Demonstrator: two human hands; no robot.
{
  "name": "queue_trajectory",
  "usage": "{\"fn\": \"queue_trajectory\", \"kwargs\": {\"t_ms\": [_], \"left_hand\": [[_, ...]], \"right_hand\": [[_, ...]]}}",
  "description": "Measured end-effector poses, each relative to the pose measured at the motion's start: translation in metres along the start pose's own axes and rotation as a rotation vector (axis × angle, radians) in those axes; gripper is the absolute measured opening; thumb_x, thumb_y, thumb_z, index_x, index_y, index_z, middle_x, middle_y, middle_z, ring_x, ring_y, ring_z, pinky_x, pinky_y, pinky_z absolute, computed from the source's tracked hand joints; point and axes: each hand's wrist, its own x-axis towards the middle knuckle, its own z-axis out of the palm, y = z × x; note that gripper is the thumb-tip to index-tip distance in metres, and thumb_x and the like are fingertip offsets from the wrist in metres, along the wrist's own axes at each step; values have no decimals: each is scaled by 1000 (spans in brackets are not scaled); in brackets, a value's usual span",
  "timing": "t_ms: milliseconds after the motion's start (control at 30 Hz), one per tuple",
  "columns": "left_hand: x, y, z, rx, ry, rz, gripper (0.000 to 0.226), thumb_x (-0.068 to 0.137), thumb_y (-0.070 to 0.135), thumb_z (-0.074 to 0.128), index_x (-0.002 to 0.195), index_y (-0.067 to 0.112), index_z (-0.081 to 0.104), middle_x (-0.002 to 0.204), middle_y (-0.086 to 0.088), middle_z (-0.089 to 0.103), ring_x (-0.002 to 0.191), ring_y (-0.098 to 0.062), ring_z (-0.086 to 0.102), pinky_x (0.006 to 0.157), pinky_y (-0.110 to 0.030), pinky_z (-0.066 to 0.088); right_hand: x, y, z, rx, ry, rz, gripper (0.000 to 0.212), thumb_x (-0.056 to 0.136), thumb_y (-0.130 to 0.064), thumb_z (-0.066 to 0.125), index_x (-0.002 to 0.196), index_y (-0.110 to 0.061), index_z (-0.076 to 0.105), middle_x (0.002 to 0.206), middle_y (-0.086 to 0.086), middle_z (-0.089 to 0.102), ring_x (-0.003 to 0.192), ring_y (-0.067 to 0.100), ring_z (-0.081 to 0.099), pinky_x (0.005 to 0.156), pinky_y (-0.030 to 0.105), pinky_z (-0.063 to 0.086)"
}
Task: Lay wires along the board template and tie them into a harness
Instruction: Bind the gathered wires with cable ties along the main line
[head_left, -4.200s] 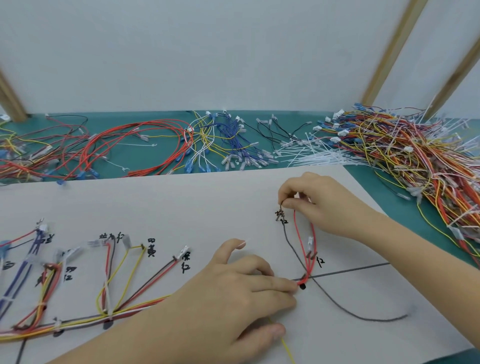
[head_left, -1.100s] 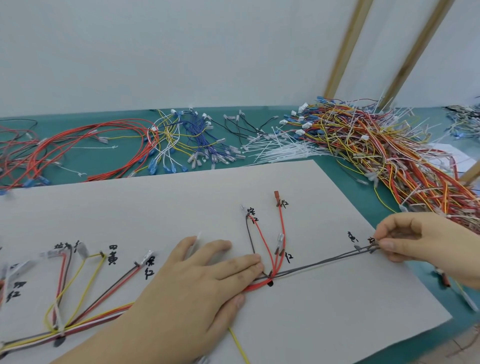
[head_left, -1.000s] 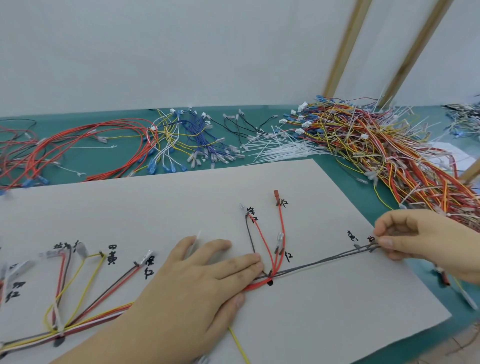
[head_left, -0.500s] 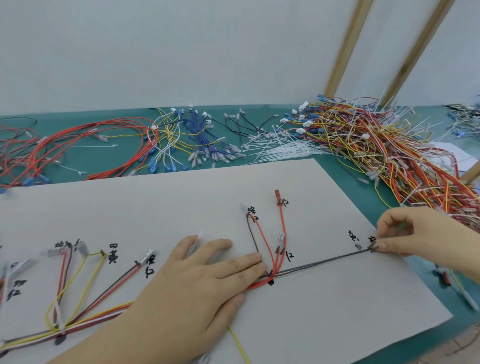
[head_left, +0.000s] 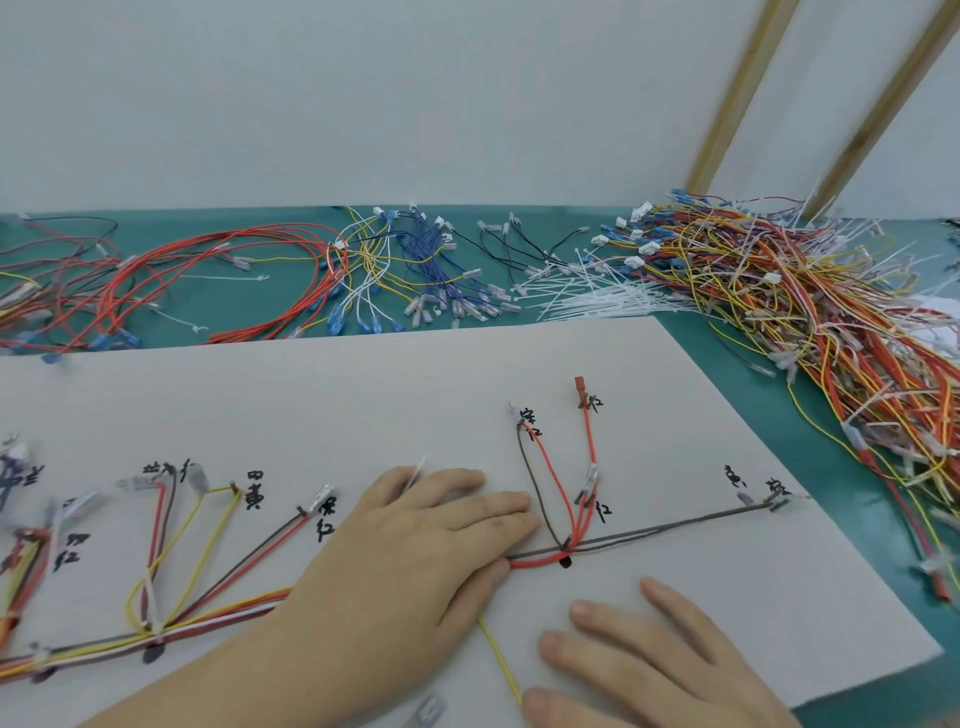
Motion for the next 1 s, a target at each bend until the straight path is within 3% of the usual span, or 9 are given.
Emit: {"fn": "queue_trajectory", "kwargs": {"t_ms": [67,100,167,300,400,567,667,800,1000], "left_hand": [[1,-2,1,-40,42,-36,31,83,40,37,98,39,64,111,28,61,106,-1,58,89,-30,45],[2,-4,0,-80,62,-60,26,82,39,38,92,38,62,108,27,62,107,0,55,91,-25,41],[4,-6,0,-138,89,-94,16,81,38,40,83,34,56,104,26,61,107,4,45,87,-22,30],[5,-6,1,-136,107,-104,16,79,40,42,77,31,55,99,24,61,103,3,44,83,-23,29],[5,-8,1,-159,109,-110,21,78,43,42,75,29,57,98,23,62,100,4,44,84,-23,29],[5,-13,8,-230,93,-165,39,77,53,23,80,33,56,106,28,52,109,8,33,92,-11,21],[5,-12,8,-255,117,-199,30,78,51,30,80,34,54,102,26,49,103,6,35,90,-11,23],[6,-13,5,-336,107,-199,7,79,34,44,78,40,46,93,26,49,94,6,39,87,-19,30],[2,-13,2,-299,128,-118,24,79,46,40,75,34,60,81,21,53,83,2,38,79,-19,31]], "right_hand": [[5,6,-11,-272,-153,-127,30,98,-40,31,110,-37,58,107,-12,66,101,4,60,99,34,35],[7,9,-17,-350,-264,-176,33,100,-33,20,114,-44,49,111,-15,65,106,7,61,96,38,37],[0,26,-24,-410,-256,-163,38,100,-29,13,110,-46,46,104,-15,67,105,6,60,90,38,39],[13,4,-5,-338,-148,-152,22,76,-24,40,82,-39,54,79,-16,63,78,4,63,83,32,40],[11,-1,-2,-282,-140,-122,21,66,-25,43,59,-33,61,67,-17,59,63,3,60,78,24,42],[24,3,-39,-210,-488,-24,22,66,-47,41,76,-34,55,65,-26,57,63,-10,53,68,2,43],[26,19,-60,-1,-395,149,27,66,-64,42,93,-62,43,73,-37,56,69,-2,55,67,6,43],[37,39,-80,-5,-181,252,24,77,-32,64,83,-55,58,65,-23,59,51,6,48,53,9,38],[62,68,-105,-146,-176,312,18,72,-37,64,80,-52,60,65,-26,59,61,-3,53,59,8,40]]}}
